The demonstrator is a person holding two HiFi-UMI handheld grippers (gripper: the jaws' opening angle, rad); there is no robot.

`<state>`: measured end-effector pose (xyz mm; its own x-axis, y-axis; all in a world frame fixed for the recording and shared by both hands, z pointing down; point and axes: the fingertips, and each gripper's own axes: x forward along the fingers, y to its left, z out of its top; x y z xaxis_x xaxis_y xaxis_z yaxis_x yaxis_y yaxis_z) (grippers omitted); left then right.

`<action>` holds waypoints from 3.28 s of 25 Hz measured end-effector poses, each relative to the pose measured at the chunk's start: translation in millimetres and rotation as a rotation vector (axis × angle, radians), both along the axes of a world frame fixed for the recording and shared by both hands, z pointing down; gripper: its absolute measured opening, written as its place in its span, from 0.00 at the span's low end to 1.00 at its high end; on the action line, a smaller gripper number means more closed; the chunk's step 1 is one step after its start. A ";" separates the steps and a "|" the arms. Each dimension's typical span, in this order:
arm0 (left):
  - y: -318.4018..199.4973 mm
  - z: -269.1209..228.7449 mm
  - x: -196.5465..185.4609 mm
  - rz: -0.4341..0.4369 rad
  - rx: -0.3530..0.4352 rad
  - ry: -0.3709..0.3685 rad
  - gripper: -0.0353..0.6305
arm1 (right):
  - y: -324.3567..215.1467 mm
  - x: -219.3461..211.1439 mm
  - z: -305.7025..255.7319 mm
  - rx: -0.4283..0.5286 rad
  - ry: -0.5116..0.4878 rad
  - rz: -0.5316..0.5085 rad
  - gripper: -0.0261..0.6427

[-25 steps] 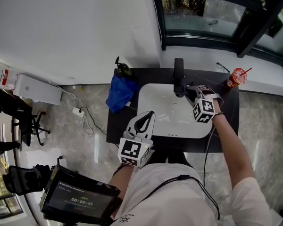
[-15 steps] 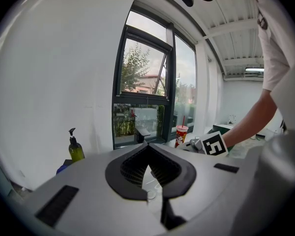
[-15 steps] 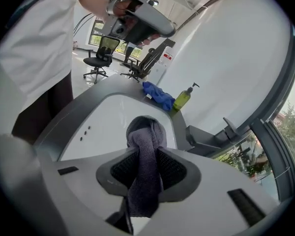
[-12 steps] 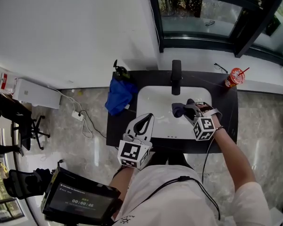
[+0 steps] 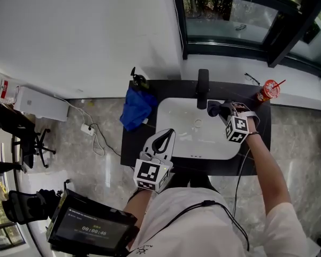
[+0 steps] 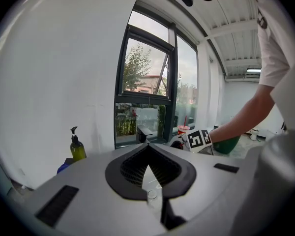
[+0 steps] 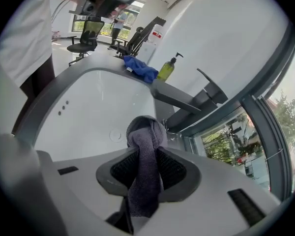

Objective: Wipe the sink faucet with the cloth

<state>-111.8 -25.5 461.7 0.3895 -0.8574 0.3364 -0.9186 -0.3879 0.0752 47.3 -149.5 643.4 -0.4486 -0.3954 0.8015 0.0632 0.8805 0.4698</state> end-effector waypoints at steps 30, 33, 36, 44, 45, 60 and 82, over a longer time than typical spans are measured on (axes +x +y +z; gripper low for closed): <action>-0.5 0.8 3.5 0.010 -0.004 -0.010 0.04 | -32.6 -51.5 -37.1 0.053 -0.082 -0.040 0.20; 1.5 1.6 5.0 0.017 -0.004 -0.012 0.04 | -17.9 -53.0 -36.1 0.049 -0.094 -0.062 0.20; 4.0 1.3 6.3 0.019 -0.003 -0.007 0.04 | -1.8 -54.1 -34.7 0.039 -0.111 -0.073 0.20; 8.8 -1.5 7.2 0.031 0.010 -0.007 0.04 | 32.5 -52.5 -36.6 0.017 -0.160 -0.057 0.20; 9.1 -1.7 7.1 0.035 0.012 -0.008 0.04 | 36.5 -52.1 -39.0 0.016 -0.174 -0.048 0.20; 1.8 -46.4 20.2 0.120 0.133 0.011 0.04 | 115.5 -15.5 -188.5 -0.013 -0.768 0.361 0.20; 30.8 -61.8 0.7 0.185 0.183 0.053 0.04 | 182.9 37.2 -248.2 0.015 -1.103 0.649 0.20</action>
